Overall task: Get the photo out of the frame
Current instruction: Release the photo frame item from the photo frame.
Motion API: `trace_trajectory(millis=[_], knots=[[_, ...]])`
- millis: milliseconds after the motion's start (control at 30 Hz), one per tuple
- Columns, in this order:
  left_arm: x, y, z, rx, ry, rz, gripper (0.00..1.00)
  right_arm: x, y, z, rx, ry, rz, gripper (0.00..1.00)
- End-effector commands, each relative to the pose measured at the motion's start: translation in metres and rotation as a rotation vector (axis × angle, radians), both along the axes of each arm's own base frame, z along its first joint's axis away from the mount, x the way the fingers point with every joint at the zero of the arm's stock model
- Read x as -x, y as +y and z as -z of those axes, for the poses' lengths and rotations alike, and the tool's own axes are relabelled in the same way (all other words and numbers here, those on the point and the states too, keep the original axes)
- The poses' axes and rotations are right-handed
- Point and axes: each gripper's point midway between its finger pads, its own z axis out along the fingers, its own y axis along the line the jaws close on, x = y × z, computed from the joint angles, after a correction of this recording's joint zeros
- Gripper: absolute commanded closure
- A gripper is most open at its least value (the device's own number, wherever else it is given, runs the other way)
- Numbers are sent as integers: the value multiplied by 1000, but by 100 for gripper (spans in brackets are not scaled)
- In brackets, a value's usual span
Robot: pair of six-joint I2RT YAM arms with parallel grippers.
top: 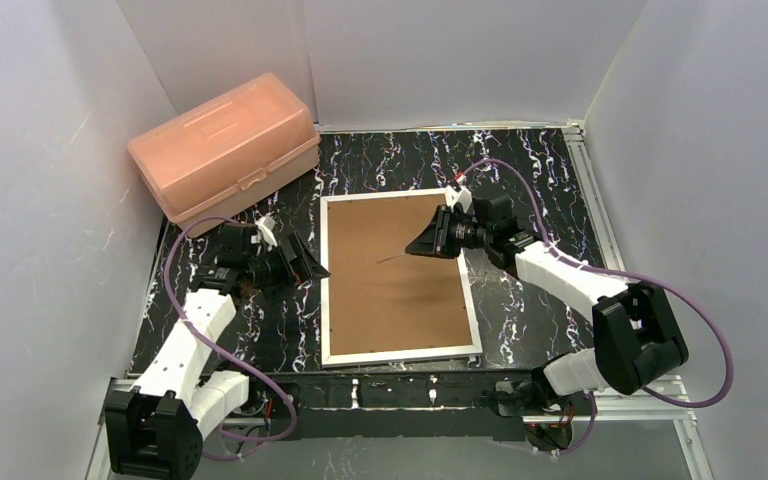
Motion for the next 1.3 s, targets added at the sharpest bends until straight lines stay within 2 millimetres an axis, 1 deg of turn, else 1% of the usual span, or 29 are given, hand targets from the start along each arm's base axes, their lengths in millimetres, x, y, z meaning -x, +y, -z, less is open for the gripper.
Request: trace_trajectory(millis=[0, 33, 67, 133, 200, 300, 333, 467, 600, 800, 867, 967, 1067, 1133, 1200, 1267], knots=[[-11, 2, 9, -47, -56, -54, 3, -11, -13, 14, 133, 2, 38, 99], [-11, 3, 14, -74, -56, -58, 5, -12, -19, 18, 189, 29, 56, 99], [-12, 3, 18, -103, -56, -57, 6, -15, -24, 18, 234, 21, 60, 99], [-13, 3, 26, -154, -50, -54, 9, -20, -29, 14, 283, -13, 62, 99], [-13, -5, 33, -178, -48, -15, 15, -26, -40, 11, 338, -39, 111, 99], [-12, -16, 48, -229, -37, 44, 22, -32, -68, 20, 437, 7, 271, 99], [-12, -19, 51, -248, -36, 57, 25, -32, -73, 19, 441, 3, 275, 99], [-16, -16, 61, -325, -35, 66, 33, -26, -81, 12, 440, -47, 251, 99], [-18, -16, 71, -358, -23, 80, 39, -21, -89, 12, 442, -50, 277, 99], [-22, -14, 84, -393, -6, 81, 48, -18, -85, 8, 403, -54, 261, 99], [-25, -18, 88, -392, -6, 108, 54, -19, -86, 7, 399, -44, 283, 99], [-28, -21, 93, -400, 4, 144, 58, -20, -93, 12, 426, -22, 318, 99], [-29, -30, 96, -376, -6, 204, 66, -16, -92, 19, 406, -12, 302, 99], [-30, -38, 96, -349, -12, 242, 74, -9, -80, 19, 341, -31, 222, 99], [-29, -45, 96, -330, -20, 267, 79, 2, -64, 20, 259, -47, 104, 99], [-27, -51, 95, -311, -34, 292, 83, 10, -54, 21, 211, -32, 23, 99]])
